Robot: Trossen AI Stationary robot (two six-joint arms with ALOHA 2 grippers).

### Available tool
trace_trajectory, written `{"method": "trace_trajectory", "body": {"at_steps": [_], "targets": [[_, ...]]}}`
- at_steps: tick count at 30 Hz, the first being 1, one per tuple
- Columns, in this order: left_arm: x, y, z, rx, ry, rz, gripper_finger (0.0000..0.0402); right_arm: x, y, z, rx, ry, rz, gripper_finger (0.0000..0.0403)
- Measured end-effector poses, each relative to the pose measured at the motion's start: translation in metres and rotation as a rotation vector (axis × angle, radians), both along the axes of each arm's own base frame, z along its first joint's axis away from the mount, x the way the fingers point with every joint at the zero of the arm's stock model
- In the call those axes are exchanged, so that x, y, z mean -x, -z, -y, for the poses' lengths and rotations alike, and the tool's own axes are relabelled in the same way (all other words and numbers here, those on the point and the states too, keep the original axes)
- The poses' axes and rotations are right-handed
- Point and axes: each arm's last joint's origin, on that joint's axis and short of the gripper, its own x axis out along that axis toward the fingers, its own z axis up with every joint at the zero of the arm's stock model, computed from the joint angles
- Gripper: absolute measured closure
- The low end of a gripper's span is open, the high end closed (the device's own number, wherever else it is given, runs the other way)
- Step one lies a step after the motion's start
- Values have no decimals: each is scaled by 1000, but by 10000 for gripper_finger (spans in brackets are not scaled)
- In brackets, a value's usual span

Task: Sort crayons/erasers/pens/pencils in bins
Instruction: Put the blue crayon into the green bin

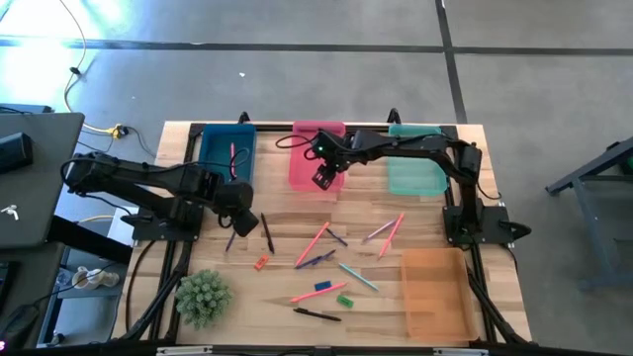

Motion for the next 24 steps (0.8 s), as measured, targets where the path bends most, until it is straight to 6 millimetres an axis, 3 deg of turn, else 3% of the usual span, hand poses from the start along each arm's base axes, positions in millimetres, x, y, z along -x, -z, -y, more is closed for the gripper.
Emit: {"method": "trace_trajectory", "body": {"at_steps": [4,13,24], "targets": [[2,5,7,26,-28,-21,287,-2,-8,-5,-23,-19,0,224],[17,42,24,73,-154,-134,287,-5,-35,-17,-19,-88,-39,224],[23,62,36,100,-323,-131,287,4,-72,-21,34,-227,-95,225]]}}
